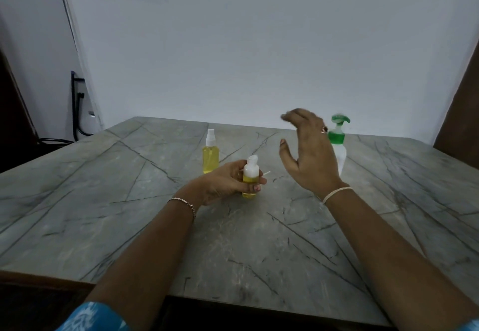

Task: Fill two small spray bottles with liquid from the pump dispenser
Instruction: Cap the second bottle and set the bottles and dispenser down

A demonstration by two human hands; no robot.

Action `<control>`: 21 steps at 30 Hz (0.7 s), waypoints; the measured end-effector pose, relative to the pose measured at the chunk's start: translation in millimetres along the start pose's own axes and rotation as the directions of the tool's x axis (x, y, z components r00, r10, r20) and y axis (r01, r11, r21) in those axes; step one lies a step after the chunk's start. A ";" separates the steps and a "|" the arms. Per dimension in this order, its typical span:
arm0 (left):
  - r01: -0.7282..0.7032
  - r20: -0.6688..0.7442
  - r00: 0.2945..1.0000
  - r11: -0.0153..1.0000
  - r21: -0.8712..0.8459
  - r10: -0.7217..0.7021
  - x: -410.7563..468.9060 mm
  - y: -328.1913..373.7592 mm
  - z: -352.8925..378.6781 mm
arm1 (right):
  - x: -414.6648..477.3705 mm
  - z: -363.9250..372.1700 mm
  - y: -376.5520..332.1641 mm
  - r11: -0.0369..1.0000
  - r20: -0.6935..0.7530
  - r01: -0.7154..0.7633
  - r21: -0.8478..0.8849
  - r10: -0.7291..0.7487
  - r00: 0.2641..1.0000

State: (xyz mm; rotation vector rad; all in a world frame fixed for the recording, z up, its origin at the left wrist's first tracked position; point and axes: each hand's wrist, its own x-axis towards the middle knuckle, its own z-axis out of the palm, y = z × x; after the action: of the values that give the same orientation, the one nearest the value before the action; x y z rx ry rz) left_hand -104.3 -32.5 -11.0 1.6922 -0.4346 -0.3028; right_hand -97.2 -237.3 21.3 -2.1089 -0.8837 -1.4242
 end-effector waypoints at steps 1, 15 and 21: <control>0.007 0.007 1.000 1.000 -0.003 -0.007 -1.1 0.9 -1.1 | -1.0 3.9 0.6 1.000 0.098 -0.022 -0.012 0.023 0.995; 0.073 0.058 0.995 0.996 0.048 -0.076 -19.5 8.0 -32.2 | 1.2 56.1 -3.9 0.952 0.838 -0.301 0.059 0.117 0.532; 0.081 0.072 0.994 0.993 0.084 -0.087 -30.7 8.6 -48.8 | 0.2 67.4 -13.8 0.942 0.842 -0.324 0.091 0.100 0.529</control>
State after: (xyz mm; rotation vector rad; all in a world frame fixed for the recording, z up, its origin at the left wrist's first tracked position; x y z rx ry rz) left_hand -111.4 23.4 4.2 1.7855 -0.4375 -0.4166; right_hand -63.6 -182.6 -3.4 -2.5659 -0.9782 -0.0646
